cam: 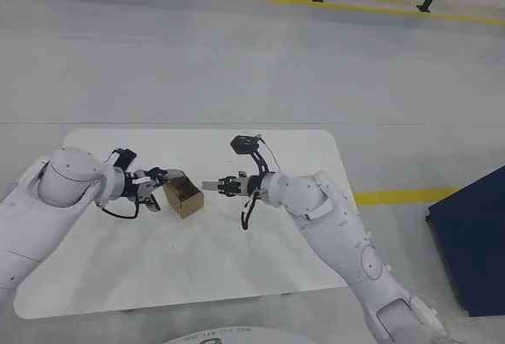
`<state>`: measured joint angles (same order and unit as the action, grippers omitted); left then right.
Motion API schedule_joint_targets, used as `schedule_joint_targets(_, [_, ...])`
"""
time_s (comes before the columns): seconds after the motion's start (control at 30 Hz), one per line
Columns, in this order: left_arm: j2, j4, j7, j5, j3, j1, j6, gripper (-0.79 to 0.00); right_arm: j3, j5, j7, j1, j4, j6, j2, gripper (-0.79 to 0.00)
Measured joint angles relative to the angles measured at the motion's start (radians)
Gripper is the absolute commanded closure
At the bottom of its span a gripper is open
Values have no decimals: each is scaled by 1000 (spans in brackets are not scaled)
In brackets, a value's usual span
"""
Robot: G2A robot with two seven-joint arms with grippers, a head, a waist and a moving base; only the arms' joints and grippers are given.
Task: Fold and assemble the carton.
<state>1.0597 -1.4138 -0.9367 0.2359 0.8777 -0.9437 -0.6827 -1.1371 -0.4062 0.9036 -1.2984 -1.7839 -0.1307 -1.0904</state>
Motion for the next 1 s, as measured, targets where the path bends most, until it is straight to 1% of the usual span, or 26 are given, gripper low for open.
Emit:
schedule_joint_targets(0.03, [2,3,8,-6,-8,7,-8,-231,-2,1,0,-2,-2,1,1,-782])
schedule_joint_targets(0.07, [4,5,15,-13,-13,12,-15,-145,-4,1,-1,-4,-3,3,1,-782])
schedule_joint_targets(0.1, [5,6,22,-22,-19,17,-21,-15,-6,2,-2,-5,-5,4,2,-785])
schedule_joint_targets(0.13, [7,7,32,-34,-28,22,-26,0,-8,2,-2,-8,-6,5,2,-785])
schedule_joint_targets(0.23, [9,-1,34,-80,-56,36,-11,0,-14,5,-3,-14,-11,7,4,-785])
schedule_joint_targets(0.4, [3,-12,-64,-180,-107,63,78,0,-23,9,-7,-22,-17,8,6,-785])
schedule_joint_targets(0.57, [-13,-34,-158,-293,-126,77,217,0,-36,15,-15,-36,-28,13,9,-785])
schedule_joint_targets(0.63, [-20,-41,-167,-339,-125,78,256,0,-41,17,-17,-41,-31,15,10,-785])
schedule_joint_targets(0.73, [-25,-53,-137,-402,-120,80,306,0,-45,20,-21,-46,-36,19,11,-785])
schedule_joint_targets(0.8, [-26,-54,-131,-409,-118,81,321,0,-48,33,-26,-48,-39,24,11,-785])
schedule_joint_targets(1.0, [-26,-54,-132,-407,-118,81,314,0,-50,40,-28,-49,-40,26,11,-785])
